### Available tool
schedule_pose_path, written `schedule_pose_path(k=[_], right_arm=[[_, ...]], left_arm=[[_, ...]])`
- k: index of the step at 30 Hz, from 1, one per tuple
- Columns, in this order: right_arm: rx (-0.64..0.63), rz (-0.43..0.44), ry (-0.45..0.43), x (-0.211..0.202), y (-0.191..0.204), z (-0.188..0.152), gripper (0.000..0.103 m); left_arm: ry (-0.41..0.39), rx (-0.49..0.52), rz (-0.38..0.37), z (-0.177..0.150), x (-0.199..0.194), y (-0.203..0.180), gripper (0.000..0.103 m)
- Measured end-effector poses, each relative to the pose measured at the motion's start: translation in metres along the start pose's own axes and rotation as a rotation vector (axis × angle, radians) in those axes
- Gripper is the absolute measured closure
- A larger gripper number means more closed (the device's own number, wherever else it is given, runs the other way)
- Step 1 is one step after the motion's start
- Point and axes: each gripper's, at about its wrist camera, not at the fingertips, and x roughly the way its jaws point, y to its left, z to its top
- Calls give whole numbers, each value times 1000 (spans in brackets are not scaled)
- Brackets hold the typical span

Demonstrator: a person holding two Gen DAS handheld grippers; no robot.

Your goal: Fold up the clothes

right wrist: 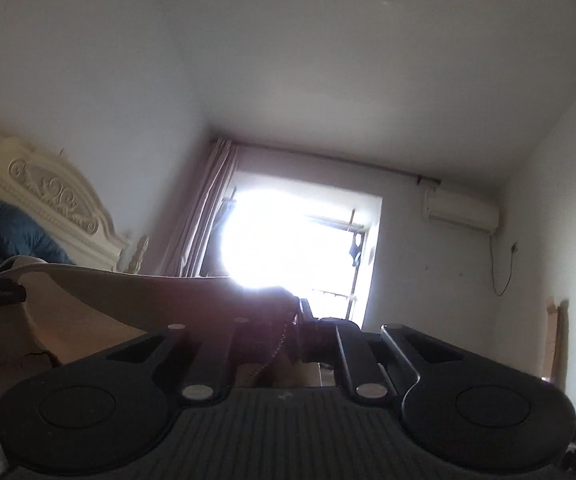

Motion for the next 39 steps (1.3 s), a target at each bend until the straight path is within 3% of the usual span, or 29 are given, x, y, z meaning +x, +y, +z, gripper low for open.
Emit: schedule_pose_path(k=[3,7,14,17,27,30,34,39], right_arm=[[17,-21,-70,0,-16,30,93],[50,-29,-77,2,-32,48,93],[11,-100,-113,-12,-51,59,93],[-14,-125,-153,-13,-62,76,93],[-65,-184,-301,-26,-107,150,94],[-85,-199,-350,-39,-114,164,94],[-90,-214,-391,-56,-124,177,94],[-80,-209,-399,-69,-139,185,94]], left_arm=[[-53,27,-45,32,-3,-12,76],[-106,86,-87,58,-16,-24,76],[-101,179,-200,81,-29,-36,76],[-99,169,-258,96,-34,-42,76],[-11,66,-585,161,-36,-44,76],[-34,70,-627,164,-43,-41,76],[-38,62,-740,167,-48,-34,76],[0,28,-876,166,-46,-21,74]])
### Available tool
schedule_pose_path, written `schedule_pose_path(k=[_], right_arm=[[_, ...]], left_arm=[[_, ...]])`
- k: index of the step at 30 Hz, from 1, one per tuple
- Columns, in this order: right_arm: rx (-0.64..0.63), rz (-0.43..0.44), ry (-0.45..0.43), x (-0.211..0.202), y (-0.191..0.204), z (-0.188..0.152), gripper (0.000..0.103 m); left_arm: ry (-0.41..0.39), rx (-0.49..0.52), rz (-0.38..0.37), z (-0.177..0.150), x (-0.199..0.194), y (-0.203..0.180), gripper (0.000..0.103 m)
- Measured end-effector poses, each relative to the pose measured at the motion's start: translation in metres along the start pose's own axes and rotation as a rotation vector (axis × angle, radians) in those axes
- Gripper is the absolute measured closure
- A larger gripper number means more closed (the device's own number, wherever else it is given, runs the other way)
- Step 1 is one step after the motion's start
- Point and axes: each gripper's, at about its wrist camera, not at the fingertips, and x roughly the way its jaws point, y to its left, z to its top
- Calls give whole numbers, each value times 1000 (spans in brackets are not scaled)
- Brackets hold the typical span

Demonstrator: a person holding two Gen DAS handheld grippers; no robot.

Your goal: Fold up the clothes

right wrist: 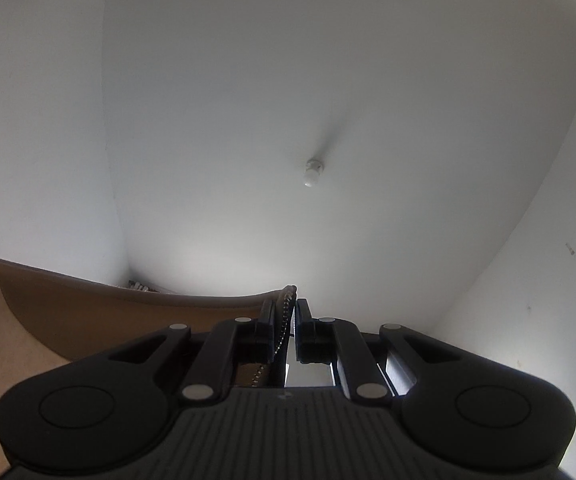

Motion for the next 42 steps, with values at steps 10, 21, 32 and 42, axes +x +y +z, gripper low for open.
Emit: schedule_pose_path(k=[10,21,32,42], right_arm=[[-17,-10,46,9,-1,-30,94],[-59,-16,222,99,19,-158,94],[-153,45,523,220,132,-393,94],[-147,208,1151,157,228,-684,94]], left_arm=[[51,-76,-38,-44,10,32,74],[220,-159,62,-131,101,109,73],[486,-214,261,-269,233,238,73],[1031,-383,499,-472,252,309,72]])
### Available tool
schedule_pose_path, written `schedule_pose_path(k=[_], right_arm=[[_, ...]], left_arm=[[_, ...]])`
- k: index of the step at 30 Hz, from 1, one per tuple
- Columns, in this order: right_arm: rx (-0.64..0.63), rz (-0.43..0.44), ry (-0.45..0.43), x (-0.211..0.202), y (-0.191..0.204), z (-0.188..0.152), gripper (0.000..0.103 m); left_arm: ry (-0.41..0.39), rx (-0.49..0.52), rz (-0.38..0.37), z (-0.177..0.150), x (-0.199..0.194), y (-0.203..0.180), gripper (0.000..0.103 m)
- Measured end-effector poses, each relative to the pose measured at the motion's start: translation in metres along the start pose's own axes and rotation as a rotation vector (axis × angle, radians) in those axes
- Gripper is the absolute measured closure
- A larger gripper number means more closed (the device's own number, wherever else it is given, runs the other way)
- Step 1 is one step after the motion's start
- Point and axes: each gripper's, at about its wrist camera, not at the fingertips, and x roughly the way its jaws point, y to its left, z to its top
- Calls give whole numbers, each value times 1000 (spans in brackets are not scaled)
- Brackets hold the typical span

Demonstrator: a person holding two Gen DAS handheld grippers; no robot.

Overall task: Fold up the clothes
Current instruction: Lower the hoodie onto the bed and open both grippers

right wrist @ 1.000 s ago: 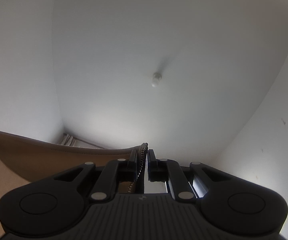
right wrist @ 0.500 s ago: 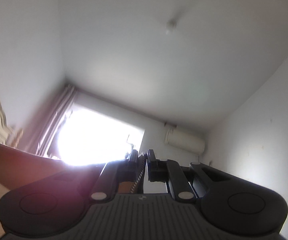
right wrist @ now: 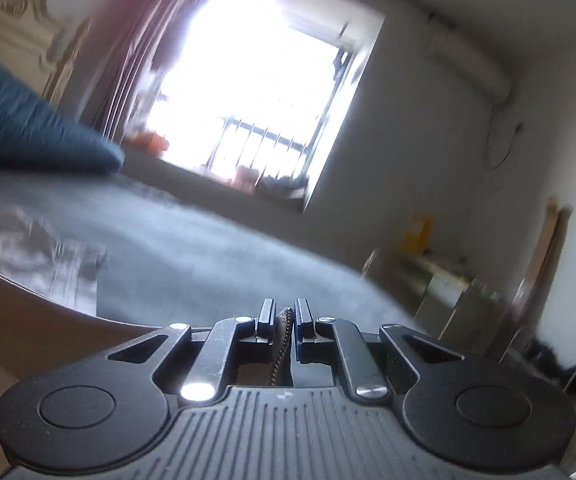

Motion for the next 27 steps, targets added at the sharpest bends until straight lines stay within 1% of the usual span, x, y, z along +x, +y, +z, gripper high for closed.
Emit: schedule_pose_path(k=[1,2,3,4,5,6,7,8,9,10,11,13,14,15,16,19,20,23,25,27], right_arm=[[3,37,91,4,13,-34,93],[2,71,174,16,24,-53,93],[16,91,216,22,25,-60,93],[35,107,245,24,24,-66,90],[54,123,275,27,23,-71,89],[74,139,305,29,22,-76,85],[93,155,334,31,20,-82,68],[127,179,352,23,10,-67,59],[153,197,357,9,0,-53,48],[174,212,360,-5,-8,-41,47],[195,227,362,-19,-16,-29,46],[237,257,367,-47,-31,-6,39],[257,275,366,-58,-36,3,39],[274,293,365,-67,-37,7,38],[300,319,367,-79,-40,13,36],[388,409,378,-116,-50,29,36],[416,446,383,-130,-55,31,36],[492,567,394,-179,-66,34,36],[535,657,380,-220,-72,36,36],[575,745,356,-264,-86,30,36]], left_arm=[[53,-43,0,-8,10,6,71],[100,-90,-3,-16,19,12,66],[108,-106,-19,-18,17,13,62],[105,-114,-39,-18,11,13,59],[113,-130,-52,-16,6,14,54],[123,-145,-61,-12,1,15,48],[129,-154,-68,-7,-5,14,46],[135,-161,-77,-3,-12,13,45],[142,-166,-87,0,-18,12,42],[149,-177,-101,2,-22,12,40],[158,-190,-115,4,-25,12,35],[174,-215,-143,8,-32,11,30],[198,-236,-155,8,-32,11,24],[225,-260,-165,8,-32,12,21],[253,-283,-175,8,-32,12,21],[240,-305,-128,7,-46,9,21],[222,-296,-111,5,-55,6,21],[161,-234,-110,0,-101,0,21],[121,-170,-113,-9,-143,-1,21],[90,-105,-107,-23,-193,0,21]])
